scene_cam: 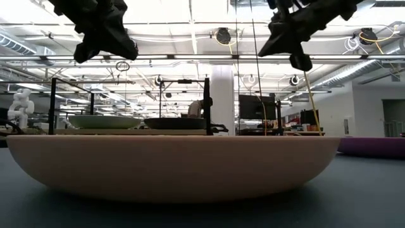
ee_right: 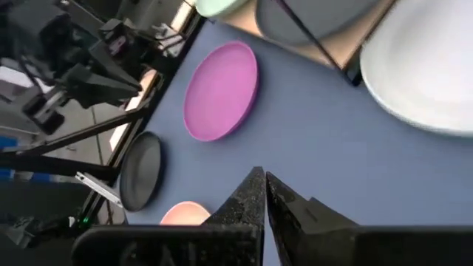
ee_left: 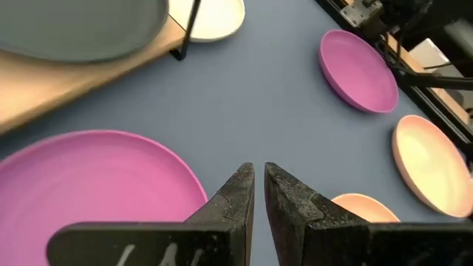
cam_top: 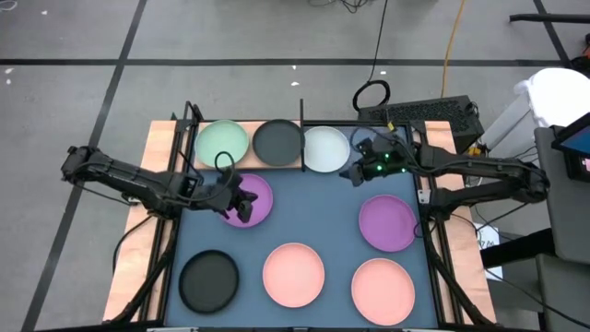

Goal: Place and stack plates onto a shelf
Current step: Stack the light blue plate on top of the black plate on the shelf

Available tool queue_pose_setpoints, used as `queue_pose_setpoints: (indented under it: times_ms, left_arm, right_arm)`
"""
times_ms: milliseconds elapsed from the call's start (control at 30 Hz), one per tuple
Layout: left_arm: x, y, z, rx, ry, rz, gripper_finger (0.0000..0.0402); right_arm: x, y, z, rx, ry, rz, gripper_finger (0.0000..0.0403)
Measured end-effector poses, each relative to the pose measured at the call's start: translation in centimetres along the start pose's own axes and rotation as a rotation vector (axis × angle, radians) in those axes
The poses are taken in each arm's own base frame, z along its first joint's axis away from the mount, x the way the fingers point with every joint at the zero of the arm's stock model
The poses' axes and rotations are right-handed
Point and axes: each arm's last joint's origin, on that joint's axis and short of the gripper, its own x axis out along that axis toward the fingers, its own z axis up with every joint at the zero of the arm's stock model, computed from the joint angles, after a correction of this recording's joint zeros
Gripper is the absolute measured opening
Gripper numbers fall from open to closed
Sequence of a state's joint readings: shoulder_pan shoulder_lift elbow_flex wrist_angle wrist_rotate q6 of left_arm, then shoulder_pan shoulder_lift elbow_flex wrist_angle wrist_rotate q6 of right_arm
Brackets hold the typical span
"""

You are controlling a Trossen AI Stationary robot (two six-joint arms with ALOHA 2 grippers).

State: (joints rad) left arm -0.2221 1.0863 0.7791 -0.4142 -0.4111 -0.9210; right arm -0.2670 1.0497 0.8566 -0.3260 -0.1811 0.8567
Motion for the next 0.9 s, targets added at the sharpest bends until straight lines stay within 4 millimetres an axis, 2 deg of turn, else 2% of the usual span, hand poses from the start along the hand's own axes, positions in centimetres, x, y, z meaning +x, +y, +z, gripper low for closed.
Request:
queue_pose_setpoints:
  times_ms: [133, 300, 467, 667, 900]
  left_arm:
    - [-0.3, -0.5, -0.7, 0.010, 0.021, -0.024, 0.0037]
    - [-0.7, -0.6, -1.6, -0.026, 0.045, 0.001, 0.0037]
    - [-1.0, -0.5, -2.0, -0.054, 0.036, 0.036, 0.0037]
    - [-1.1, -0.2, -2.5, -0.030, 0.098, 0.054, 0.0037]
    - [-1.2, -0.2, -2.8, -0.013, 0.124, 0.058, 0.0037]
  right_arm:
    - [0.2, 0.2, -0.9, -0.008, 0.040, -0.031, 0.0000]
    - [1.4, -0.9, -1.7, -0.032, 0.118, -0.150, 0.0000]
    - [2.8, -1.6, -1.6, -0.101, 0.097, -0.251, 0.0000]
    - [4.5, -1.9, -0.9, -0.178, -0.027, -0.332, 0.0000]
    - [5.2, -2.7, -1.2, -0.301, 0.051, -0.386, 0.0001]
